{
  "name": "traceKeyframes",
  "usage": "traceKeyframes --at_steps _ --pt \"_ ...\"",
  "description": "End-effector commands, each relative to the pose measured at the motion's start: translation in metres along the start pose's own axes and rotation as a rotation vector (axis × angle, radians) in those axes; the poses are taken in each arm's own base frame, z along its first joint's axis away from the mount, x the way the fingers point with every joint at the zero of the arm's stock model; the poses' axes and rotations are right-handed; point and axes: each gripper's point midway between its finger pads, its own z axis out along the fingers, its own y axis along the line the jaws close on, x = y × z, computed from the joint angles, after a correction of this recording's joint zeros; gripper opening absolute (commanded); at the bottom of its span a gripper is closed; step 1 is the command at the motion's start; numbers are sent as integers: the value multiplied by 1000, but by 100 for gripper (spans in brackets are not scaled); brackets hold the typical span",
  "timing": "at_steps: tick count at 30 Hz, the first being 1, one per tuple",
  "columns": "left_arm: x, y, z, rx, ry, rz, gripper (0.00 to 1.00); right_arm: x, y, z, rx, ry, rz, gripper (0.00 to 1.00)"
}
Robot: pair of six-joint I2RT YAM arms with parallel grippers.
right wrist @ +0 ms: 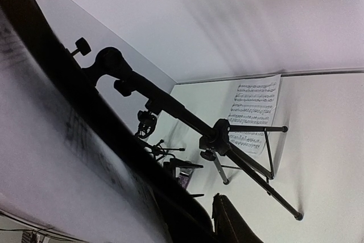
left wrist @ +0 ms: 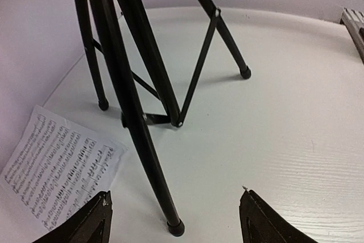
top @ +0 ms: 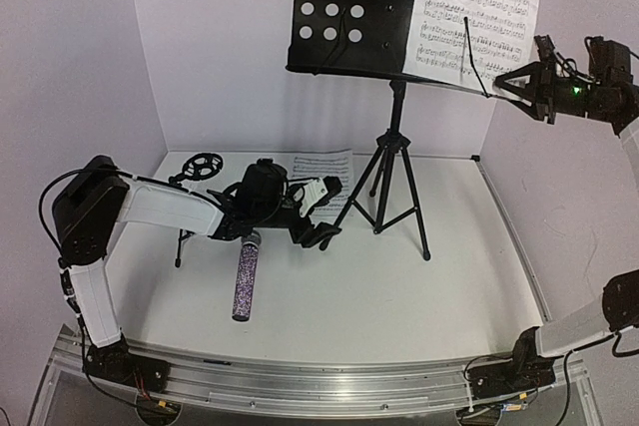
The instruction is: Pack up the instrument practice props
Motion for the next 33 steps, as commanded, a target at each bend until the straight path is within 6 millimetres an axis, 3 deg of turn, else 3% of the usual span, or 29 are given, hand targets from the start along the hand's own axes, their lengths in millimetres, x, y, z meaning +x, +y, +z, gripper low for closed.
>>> traceKeyframes --at_steps 1,3,8,13,17,21,25,27,33 --pt "2 22 23 -56 8 -20 76 -19 34 -16 -53 -78 -145 40" --pt "4 27 31 -50 4 -42 75 -19 34 -16 -53 -77 -146 40" --pt "19 17 46 4 0 -20 65 -18 31 -14 -51 -71 -140 40" --pt "25 11 49 21 -20 -75 34 -18 32 -14 -56 -69 -142 40" --pt "31 -5 45 94 -22 -115 33 -18 33 -14 -62 -65 -136 40" --pt "36 8 55 33 -5 -158 29 -17 34 -15 -62 -66 -139 40" --pt "36 9 62 36 -10 -155 6 -16 36 -17 -62 -67 -141 40" --pt "39 7 60 40 -3 -164 0 -16 36 -17 -61 -67 -142 40" --pt "67 -11 29 45 74 -169 0 -15 33 -15 -61 -58 -133 38"
